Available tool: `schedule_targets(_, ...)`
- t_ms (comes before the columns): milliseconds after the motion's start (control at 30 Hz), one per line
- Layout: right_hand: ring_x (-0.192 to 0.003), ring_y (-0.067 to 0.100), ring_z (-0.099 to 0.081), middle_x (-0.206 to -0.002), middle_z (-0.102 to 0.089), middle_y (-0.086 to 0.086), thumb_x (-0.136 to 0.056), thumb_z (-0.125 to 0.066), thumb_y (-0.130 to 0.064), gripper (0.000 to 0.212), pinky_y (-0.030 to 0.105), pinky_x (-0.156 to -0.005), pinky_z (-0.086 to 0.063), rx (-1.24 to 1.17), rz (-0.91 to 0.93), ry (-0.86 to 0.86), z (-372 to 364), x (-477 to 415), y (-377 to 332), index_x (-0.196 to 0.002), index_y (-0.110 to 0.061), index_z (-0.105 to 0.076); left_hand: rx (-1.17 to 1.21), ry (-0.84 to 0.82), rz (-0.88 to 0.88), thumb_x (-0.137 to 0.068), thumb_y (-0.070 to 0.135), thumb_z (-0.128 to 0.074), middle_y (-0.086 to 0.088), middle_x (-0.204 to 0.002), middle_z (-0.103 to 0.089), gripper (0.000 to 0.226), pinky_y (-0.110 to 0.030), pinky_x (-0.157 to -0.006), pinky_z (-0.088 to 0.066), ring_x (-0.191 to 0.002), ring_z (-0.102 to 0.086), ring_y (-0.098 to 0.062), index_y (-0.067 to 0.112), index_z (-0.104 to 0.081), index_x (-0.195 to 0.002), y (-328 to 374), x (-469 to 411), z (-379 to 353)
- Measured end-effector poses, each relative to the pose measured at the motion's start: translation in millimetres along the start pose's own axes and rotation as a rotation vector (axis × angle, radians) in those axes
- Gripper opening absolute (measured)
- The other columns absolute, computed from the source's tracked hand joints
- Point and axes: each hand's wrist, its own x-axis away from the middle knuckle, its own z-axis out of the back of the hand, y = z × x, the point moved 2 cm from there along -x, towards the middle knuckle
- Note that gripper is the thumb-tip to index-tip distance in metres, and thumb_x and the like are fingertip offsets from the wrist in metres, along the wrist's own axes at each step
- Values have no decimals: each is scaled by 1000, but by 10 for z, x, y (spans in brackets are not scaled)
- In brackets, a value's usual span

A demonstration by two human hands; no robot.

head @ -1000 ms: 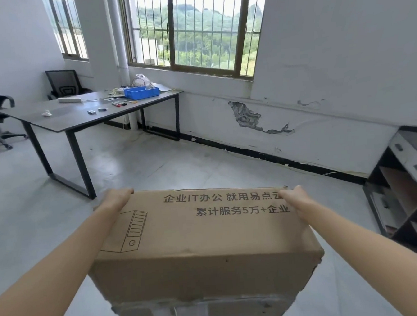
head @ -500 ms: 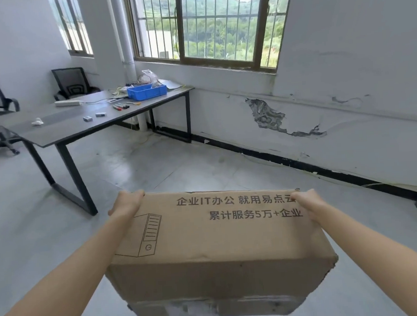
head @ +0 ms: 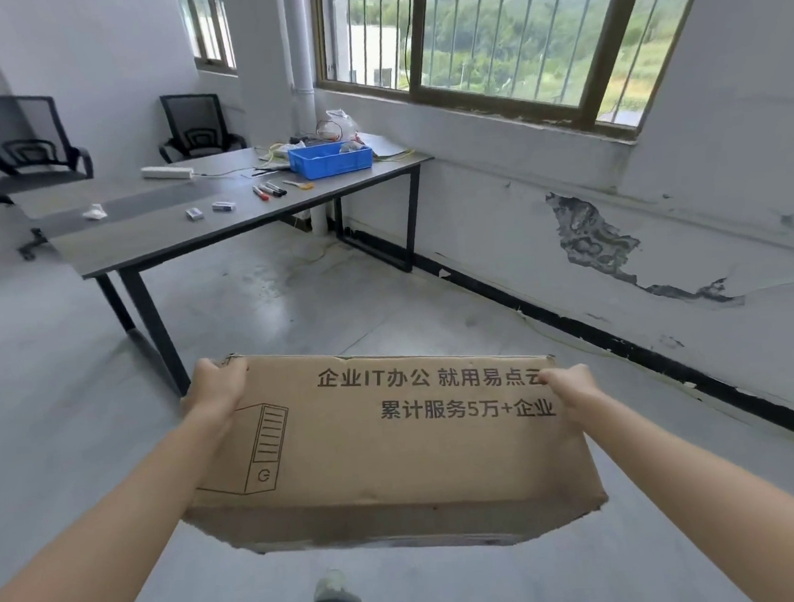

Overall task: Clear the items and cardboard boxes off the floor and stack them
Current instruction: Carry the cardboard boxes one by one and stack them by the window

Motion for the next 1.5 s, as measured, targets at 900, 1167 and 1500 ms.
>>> schedule_targets(900, -88, 34, -57, -88, -58, 18, -86, -55, -7, 13, 41, -76, -46, -49, -184, 100, -1697, -3242, -2130, -96, 1, -52, 46, -270, 128, -58, 43, -51, -10, -101, -49, 63, -37, -96, -35, -123, -36, -33, 11, -48, -113, 1582, -3572, -2525)
schedule_targets(1167, -87, 33, -53, -93, -55, 17, -88, -54, -10, 15, 38, -75, -42, -86, -229, 49, -1902, -4752, -2786, -97, 1, -50, 31, -211, 140, -60, 42, -52, -12, -108, -52, 49, -41, -101, -36, -123, -38, -36, 15, -46, -100, 2364, -4381, -3564)
schedule_targets(1500, -84, 33, -56, -75, -56, 13, -87, -50, -11, 13, 42, -73, -47, -116, -263, 212, -2029, -6109, -3273, -80, -1, -48, 35, -190, 122, -67, 37, -57, -10, -106, -55, 47, -47, -102, -38, -121, -42, -37, 13, -46, -106, 3094, -5294, -4806)
